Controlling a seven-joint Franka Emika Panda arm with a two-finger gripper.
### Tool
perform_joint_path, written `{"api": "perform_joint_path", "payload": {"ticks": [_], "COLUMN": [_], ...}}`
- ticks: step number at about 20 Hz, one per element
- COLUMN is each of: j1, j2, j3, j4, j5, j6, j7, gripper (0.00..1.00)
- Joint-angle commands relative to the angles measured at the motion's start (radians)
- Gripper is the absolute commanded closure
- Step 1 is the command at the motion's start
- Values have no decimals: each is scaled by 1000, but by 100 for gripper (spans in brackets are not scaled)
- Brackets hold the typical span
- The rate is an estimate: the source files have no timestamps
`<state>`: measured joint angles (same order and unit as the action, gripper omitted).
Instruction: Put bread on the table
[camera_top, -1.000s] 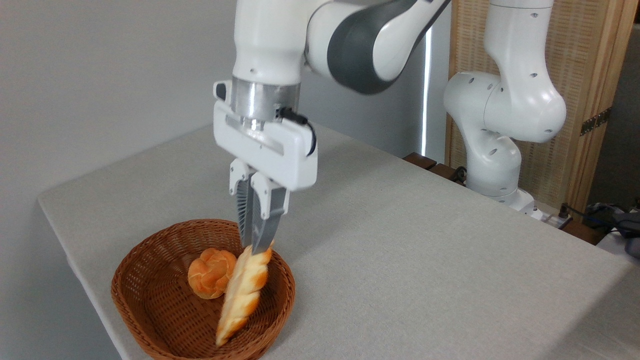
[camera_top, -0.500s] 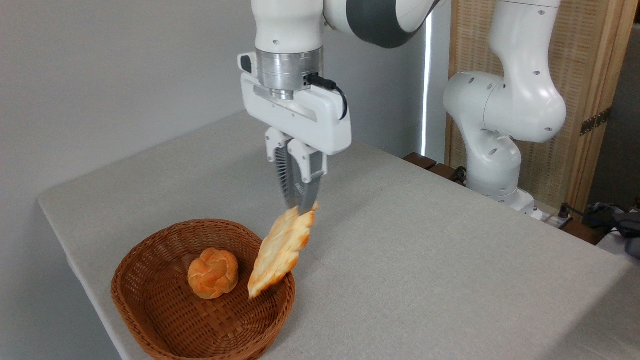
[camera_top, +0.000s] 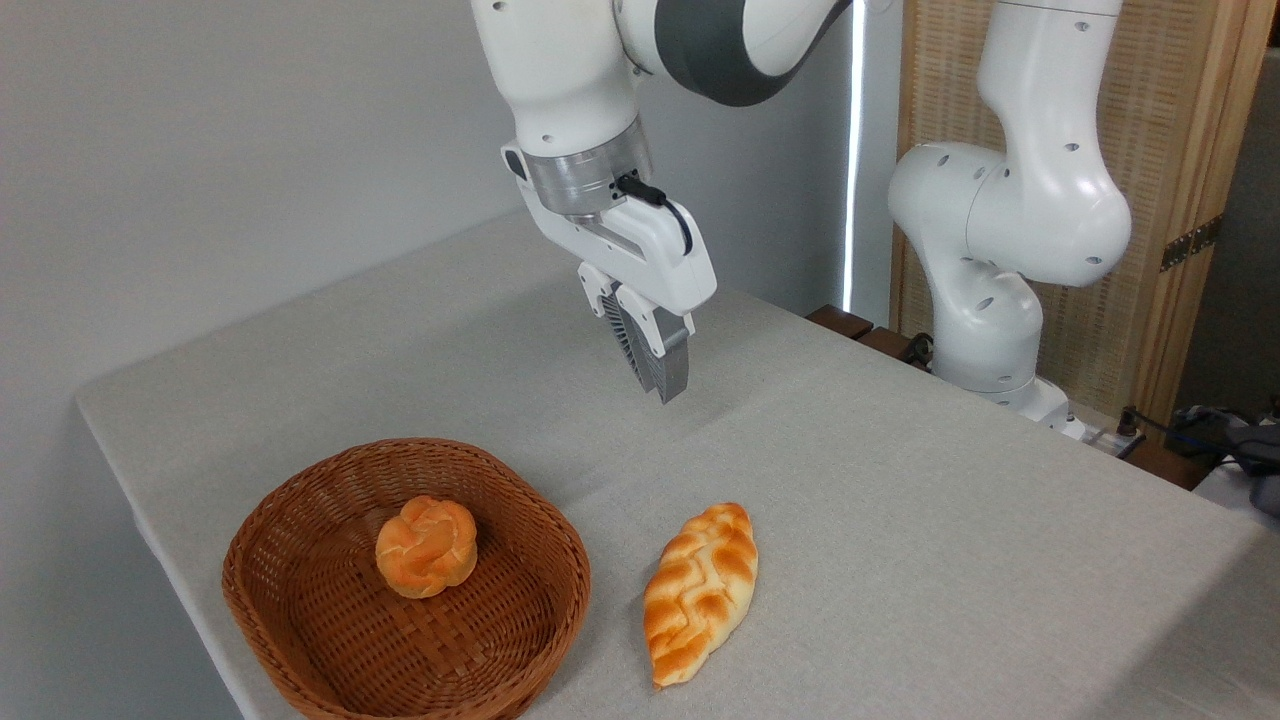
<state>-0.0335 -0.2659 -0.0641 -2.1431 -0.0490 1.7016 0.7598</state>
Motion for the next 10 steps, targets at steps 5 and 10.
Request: {"api": "perform_joint_path", "payload": {"ticks": [5,10], "j1": [0,1], "j2": [-7,23], "j3": [-19,-8], "j4": [58,181], "j5": [-8,-17], "j6": [50,50], "j7": [19,12], "gripper": [0,0]}}
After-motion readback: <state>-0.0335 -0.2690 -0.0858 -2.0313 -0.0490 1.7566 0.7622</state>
